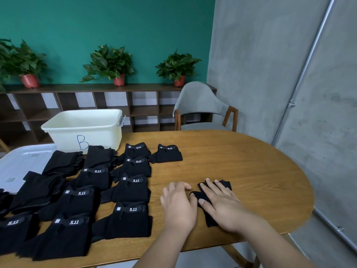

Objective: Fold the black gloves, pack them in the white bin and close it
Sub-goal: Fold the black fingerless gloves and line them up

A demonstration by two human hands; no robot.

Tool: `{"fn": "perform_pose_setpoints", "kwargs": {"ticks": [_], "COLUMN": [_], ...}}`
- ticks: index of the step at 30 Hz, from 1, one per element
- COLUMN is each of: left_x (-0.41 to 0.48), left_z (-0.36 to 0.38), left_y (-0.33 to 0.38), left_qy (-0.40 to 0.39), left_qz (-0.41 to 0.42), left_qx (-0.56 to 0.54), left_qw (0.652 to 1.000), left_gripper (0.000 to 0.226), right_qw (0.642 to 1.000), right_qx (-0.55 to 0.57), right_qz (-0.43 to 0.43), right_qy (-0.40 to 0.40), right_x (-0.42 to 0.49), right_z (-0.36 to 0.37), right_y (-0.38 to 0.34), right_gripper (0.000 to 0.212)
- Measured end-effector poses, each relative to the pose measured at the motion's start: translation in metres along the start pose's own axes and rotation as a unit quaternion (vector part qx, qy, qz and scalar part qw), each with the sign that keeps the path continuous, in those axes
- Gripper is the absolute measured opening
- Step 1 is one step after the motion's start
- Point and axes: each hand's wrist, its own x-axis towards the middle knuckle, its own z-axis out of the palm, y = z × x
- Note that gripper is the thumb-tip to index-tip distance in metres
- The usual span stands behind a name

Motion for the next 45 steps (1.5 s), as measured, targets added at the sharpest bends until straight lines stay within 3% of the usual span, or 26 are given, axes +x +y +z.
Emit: {"fn": "perform_pose_setpoints", "kwargs": {"ticks": [8, 12, 15, 19, 21, 26, 32, 38, 41, 45], "left_x": [-0.002, -0.008, -0.012, -0.013, -0.013, -0.011, -0.009, -0.008, -0.01, -0.012], "left_z": [-0.004, -0.005, -0.009, -0.01, -0.007, 0.004, 0.004, 0.009, 0.004, 0.0], "left_y": [-0.004, 0.004, 0.006, 0.007, 0.007, 0.001, 0.002, -0.001, 0.003, 0.007], "left_qy": [0.027, -0.016, -0.055, -0.09, -0.096, -0.084, -0.1, -0.081, -0.124, -0.13], "left_qz": [0.067, 0.138, 0.185, 0.211, 0.226, 0.237, 0.183, 0.215, 0.264, 0.233], "left_qx": [-0.069, -0.042, -0.019, 0.043, 0.086, 0.122, 0.169, 0.167, 0.164, 0.185], "left_qw": [0.995, 0.989, 0.981, 0.972, 0.966, 0.96, 0.963, 0.959, 0.942, 0.946], "left_gripper": [0.027, 0.028, 0.032, 0.039, 0.044, 0.051, 0.073, 0.058, 0.065, 0.077], "right_qw": [0.998, 0.996, 0.981, 0.925, 0.915, 0.958, 0.988, 0.985, 0.979, 0.973], "right_qx": [-0.025, -0.002, 0.052, 0.114, 0.094, 0.052, 0.01, 0.015, 0.036, 0.057], "right_qz": [0.013, 0.002, -0.012, -0.036, -0.044, -0.016, -0.006, -0.015, -0.027, -0.025], "right_qy": [0.064, 0.088, 0.186, 0.361, 0.39, 0.283, 0.157, 0.174, 0.201, 0.221], "right_x": [0.01, 0.017, 0.009, -0.004, -0.01, -0.02, -0.015, -0.016, -0.016, -0.015], "right_z": [0.016, 0.016, 0.022, 0.029, 0.03, 0.034, 0.03, 0.03, 0.031, 0.036], "right_y": [-0.01, -0.009, -0.006, 0.002, 0.007, 0.027, 0.024, 0.027, 0.029, 0.032], "right_gripper": [0.061, 0.063, 0.073, 0.049, 0.043, 0.053, 0.055, 0.056, 0.055, 0.054]}}
